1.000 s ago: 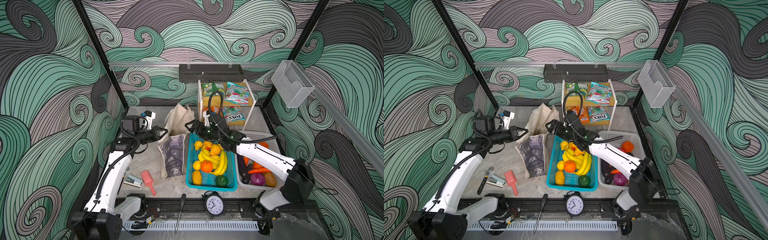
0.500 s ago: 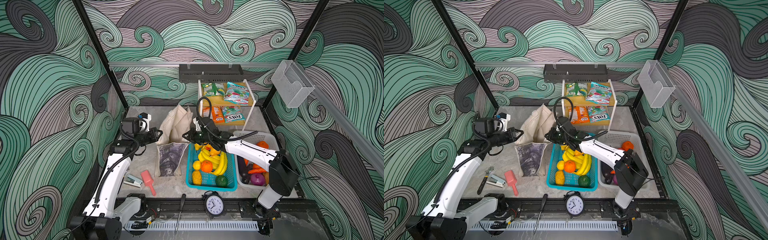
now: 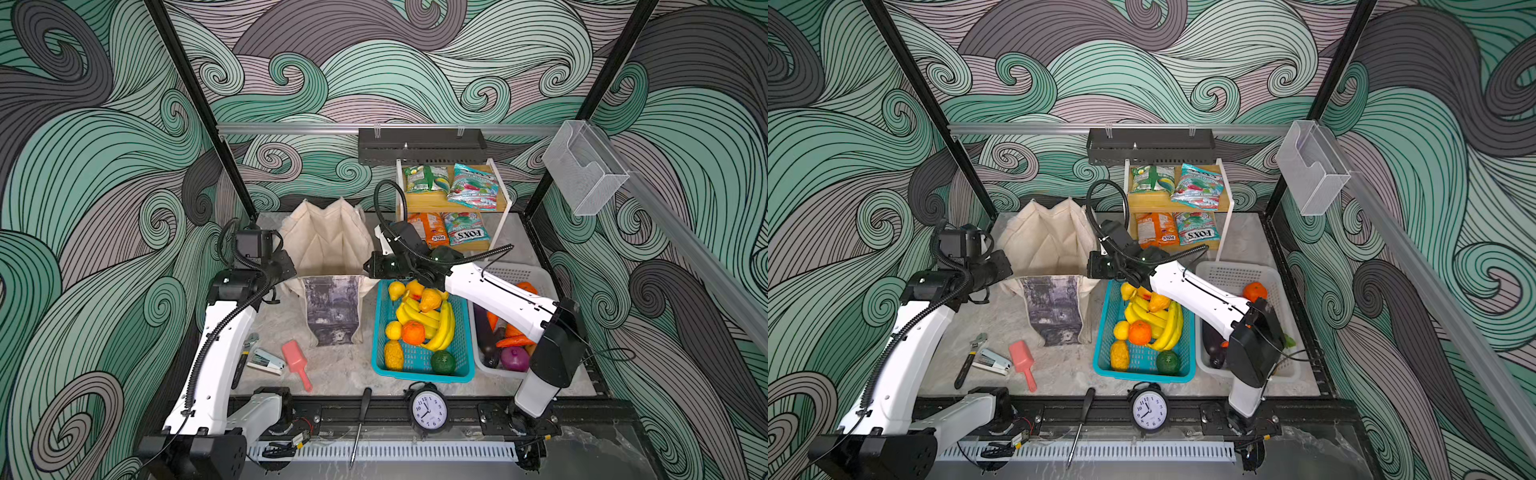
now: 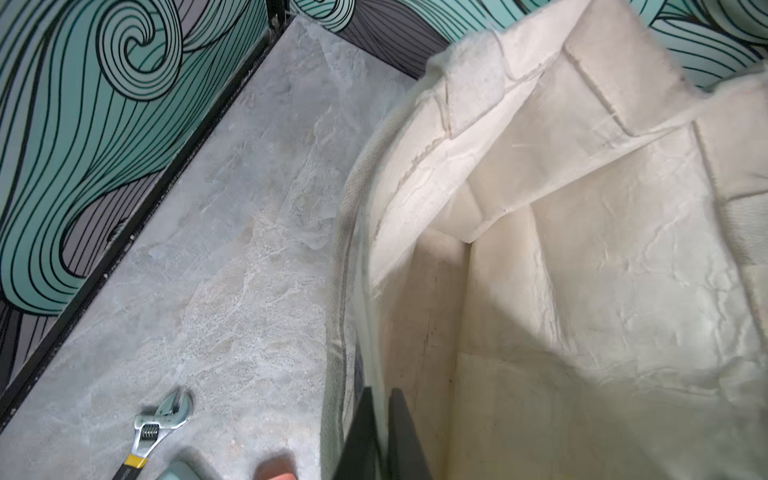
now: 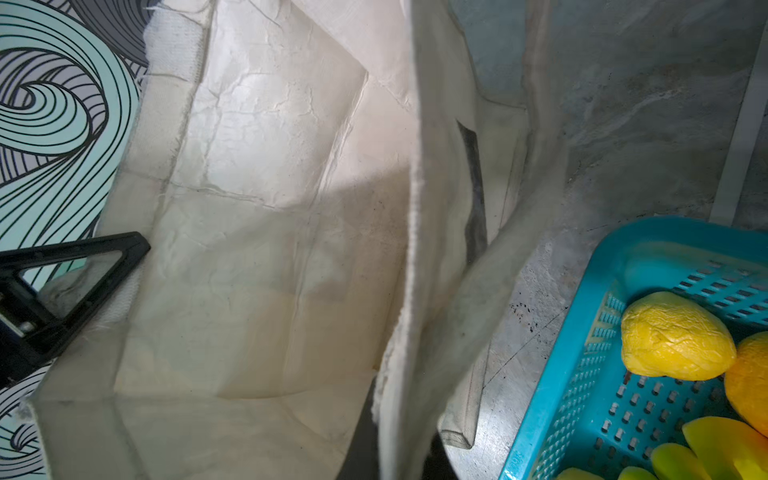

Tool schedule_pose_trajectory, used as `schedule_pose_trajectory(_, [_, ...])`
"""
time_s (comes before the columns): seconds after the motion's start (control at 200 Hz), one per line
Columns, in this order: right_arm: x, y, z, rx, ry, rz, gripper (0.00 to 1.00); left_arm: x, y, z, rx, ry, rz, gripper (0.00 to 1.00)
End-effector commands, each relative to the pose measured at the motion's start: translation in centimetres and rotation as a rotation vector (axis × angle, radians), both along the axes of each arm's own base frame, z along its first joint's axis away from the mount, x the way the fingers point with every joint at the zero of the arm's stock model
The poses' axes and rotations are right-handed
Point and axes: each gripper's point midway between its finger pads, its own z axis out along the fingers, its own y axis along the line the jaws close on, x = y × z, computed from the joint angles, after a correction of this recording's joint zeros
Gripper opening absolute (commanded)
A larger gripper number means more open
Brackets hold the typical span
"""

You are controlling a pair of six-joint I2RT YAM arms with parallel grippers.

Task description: Place the food into the grocery bag and tie it

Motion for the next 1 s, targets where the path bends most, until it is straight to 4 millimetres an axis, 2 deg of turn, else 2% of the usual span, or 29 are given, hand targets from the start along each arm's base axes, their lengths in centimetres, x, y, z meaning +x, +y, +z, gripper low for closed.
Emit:
schedule_pose_trajectory(0.0, [1.5,-8.7,-1.1,-0.238,-0.046,-0.121,0.0,-2.3,6.1,0.5,0.169,0.022,0.216,0.0])
schedule_pose_trajectory(0.08, [1.5,-8.4,-0.9,-0.24,-0.072,-0.085,0.0,-2.0,5.2,-0.2,0.128,0.018,0.167,0.0])
schedule_pose_trajectory(0.2, [0.8,-5.4,-1.0,-0.192,-0.081,0.066,0.0,0.0,1.6,-0.8,-0.026,-0.027,0.008,0.17])
schedule_pose_trajectory(0.26, [0.5,-4.3,-1.2,-0.181,-0.076,0.124,0.0,1.0,0.2,0.2,-0.077,-0.084,-0.059,0.32])
schedule_pose_trajectory(0.335, [0.6,-3.9,-1.4,-0.189,-0.08,0.158,0.0,1.9,-1.2,1.7,-0.113,-0.138,-0.138,0.58])
schedule_pose_trajectory(0.415, [0.6,-3.7,-1.5,-0.193,-0.085,0.175,0.0,2.7,-1.6,2.7,-0.13,-0.135,-0.169,0.91])
schedule_pose_trajectory(0.44, [0.6,-3.7,-1.5,-0.194,-0.087,0.178,0.0,3.0,-1.7,2.9,-0.132,-0.13,-0.173,0.97])
schedule_pose_trajectory(0.59, [0.5,-3.7,-1.2,-0.195,-0.1,0.188,0.0,5.4,-2.1,2.6,-0.159,-0.097,-0.205,0.99])
schedule_pose_trajectory(0.69, [0.4,-3.7,-1.3,-0.199,-0.106,0.199,0.0,7.8,-3.4,2.2,-0.22,-0.106,-0.262,0.99])
schedule_pose_trajectory(0.771, [0.5,-3.9,-1.4,-0.207,-0.11,0.194,0.0,9.0,-4.1,0.6,-0.239,-0.032,-0.277,0.99])
schedule_pose_trajectory(0.811, [0.5,-3.9,-1.2,-0.205,-0.113,0.191,0.0,9.0,-4.2,-0.9,-0.219,0.056,-0.276,0.95])
schedule_pose_trajectory(0.841, [0.5,-4.0,-1.0,-0.204,-0.114,0.189,0.0,8.6,-4.1,-1.6,-0.19,0.116,-0.279,0.86])
schedule_pose_trajectory(0.861, [0.4,-4.0,-1.0,-0.202,-0.112,0.19,0.0,8.4,-4.0,-2.0,-0.175,0.15,-0.271,0.75])
schedule_pose_trajectory(0.956, [0.2,-4.1,-0.6,-0.196,-0.117,0.189,0.0,7.5,-3.7,-2.5,-0.136,0.189,-0.252,0.03])
schedule_pose_trajectory(0.961, [0.2,-4.1,-0.6,-0.197,-0.117,0.187,0.0,7.5,-3.6,-2.5,-0.134,0.187,-0.251,0.0])
schedule_pose_trajectory(0.991, [0.3,-4.2,-0.6,-0.201,-0.119,0.181,0.0,7.1,-3.4,-2.2,-0.124,0.179,-0.24,0.0])
